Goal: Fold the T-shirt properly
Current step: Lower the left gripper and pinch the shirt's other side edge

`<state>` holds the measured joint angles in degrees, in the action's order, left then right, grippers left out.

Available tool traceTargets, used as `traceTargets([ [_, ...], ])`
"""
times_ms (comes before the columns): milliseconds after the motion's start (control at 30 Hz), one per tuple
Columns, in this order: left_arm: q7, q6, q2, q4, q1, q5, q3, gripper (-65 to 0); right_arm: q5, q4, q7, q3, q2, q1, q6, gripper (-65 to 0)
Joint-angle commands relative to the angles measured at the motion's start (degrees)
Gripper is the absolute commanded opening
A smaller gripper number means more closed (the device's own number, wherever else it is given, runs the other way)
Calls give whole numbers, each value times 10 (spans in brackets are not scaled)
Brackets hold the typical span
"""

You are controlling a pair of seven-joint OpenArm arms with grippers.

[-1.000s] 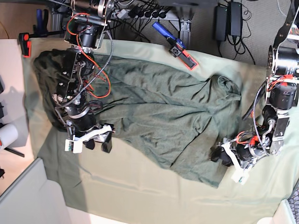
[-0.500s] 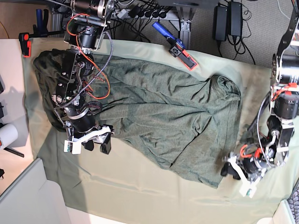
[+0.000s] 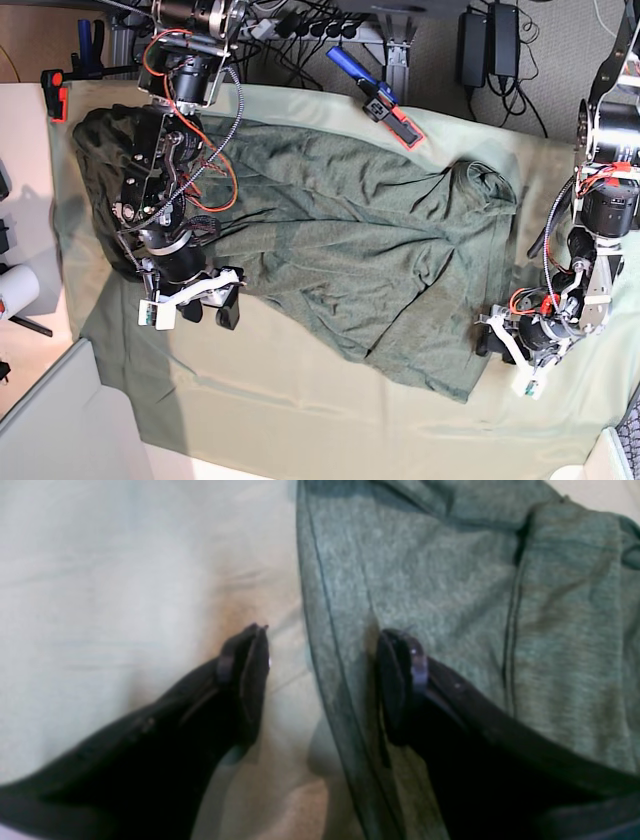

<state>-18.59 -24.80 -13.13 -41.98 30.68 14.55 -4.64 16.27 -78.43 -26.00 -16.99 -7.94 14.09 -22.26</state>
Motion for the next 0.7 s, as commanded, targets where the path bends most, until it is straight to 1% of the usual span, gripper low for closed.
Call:
traceTargets([
  [0,5,4,-2,-9,17,2,1,-270,7,-11,15,-1,-6,13,-3,-294],
  [133,6,1,5,-9,6,19,1,-269,7,-11,15,-1,-6,13,-3,-294],
  [267,5,-1,22,-9,3,20,1,-269,7,-11,15,-1,-6,13,-3,-294],
  [433,-2,-45,35,-9,7,41,1,-269,7,-11,14,-1,-6,13,-3,-294],
  [567,-5,-47,44,-9,7,41,1,-270,7,-11,14,-1,-6,13,-3,-294],
  [633,-5,-53,47,-9,7,41,1,-270,7,-11,14,-1,-6,13,-3,-294],
  [667,-5,-62,47,-10,7,41,1,-270,7,-11,14,-1,-6,13,-3,-294],
])
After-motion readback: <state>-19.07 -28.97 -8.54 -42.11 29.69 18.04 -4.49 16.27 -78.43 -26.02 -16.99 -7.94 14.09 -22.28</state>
